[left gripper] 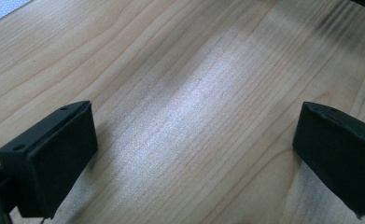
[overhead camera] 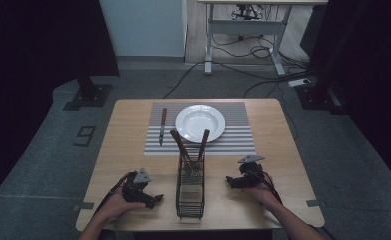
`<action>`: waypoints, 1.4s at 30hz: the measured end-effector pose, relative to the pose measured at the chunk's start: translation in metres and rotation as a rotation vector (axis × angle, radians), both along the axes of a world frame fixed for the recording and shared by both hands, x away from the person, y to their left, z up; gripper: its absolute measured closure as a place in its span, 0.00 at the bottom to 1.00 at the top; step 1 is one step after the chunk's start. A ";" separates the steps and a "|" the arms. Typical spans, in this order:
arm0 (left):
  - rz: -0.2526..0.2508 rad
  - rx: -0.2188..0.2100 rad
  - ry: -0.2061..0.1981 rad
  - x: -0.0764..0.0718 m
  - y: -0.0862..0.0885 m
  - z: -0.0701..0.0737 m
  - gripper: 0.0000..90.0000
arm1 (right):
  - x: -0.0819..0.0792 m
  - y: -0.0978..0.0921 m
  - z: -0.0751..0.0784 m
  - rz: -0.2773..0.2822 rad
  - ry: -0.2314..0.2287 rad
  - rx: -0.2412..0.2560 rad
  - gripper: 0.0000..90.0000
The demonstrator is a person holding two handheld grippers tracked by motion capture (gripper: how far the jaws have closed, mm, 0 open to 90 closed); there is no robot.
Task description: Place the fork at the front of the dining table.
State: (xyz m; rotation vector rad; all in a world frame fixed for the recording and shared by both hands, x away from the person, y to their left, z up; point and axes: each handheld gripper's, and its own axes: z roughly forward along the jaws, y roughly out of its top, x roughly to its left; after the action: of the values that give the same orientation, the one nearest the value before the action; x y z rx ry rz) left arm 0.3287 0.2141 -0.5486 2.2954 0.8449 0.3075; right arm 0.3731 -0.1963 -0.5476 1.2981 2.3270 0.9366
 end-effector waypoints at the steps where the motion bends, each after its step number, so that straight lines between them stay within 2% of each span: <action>1: 0.000 0.000 0.000 0.000 0.000 0.000 0.00 | 0.000 0.000 0.001 -0.002 0.004 -0.001 0.11; 9: -0.010 0.001 0.000 0.000 0.001 0.000 0.00 | 0.000 0.000 0.004 -0.028 0.030 0.020 0.15; 11: -0.011 0.000 0.000 0.000 0.001 0.000 0.00 | -0.001 0.000 0.006 -0.024 0.052 0.044 0.17; 15: -0.011 0.001 0.000 0.001 0.001 0.000 0.00 | -0.002 0.000 0.009 -0.024 0.045 0.057 0.17; 19: -0.012 0.001 0.000 0.001 0.001 0.000 0.00 | -0.003 -0.001 0.013 -0.026 0.022 0.079 0.18; 23: -0.013 0.002 0.000 0.001 0.001 0.000 0.00 | -0.004 -0.008 0.023 -0.041 -0.017 0.133 0.19; 25: -0.013 0.001 0.000 0.001 0.001 0.000 0.00 | -0.004 -0.010 0.024 -0.040 -0.021 0.138 0.19; 26: -0.014 0.001 0.000 0.001 0.001 0.000 0.00 | -0.005 -0.012 0.027 -0.044 -0.038 0.157 0.20; 31: -0.015 0.001 0.000 0.001 0.001 0.000 0.00 | -0.007 -0.016 0.035 -0.036 -0.076 0.184 0.21; 32: -0.016 0.001 0.000 0.001 0.001 0.000 0.00 | -0.009 -0.017 0.039 -0.029 -0.095 0.199 0.22; 42: -0.018 0.001 0.000 0.001 0.001 0.000 0.00 | -0.016 -0.015 0.054 0.016 -0.149 0.224 0.25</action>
State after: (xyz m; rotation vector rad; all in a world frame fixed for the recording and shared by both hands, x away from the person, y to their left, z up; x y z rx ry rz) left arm 0.3296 0.2152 -0.5486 2.3030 0.8234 0.3001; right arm 0.3571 -0.2109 -0.4931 1.2445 2.1708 1.2847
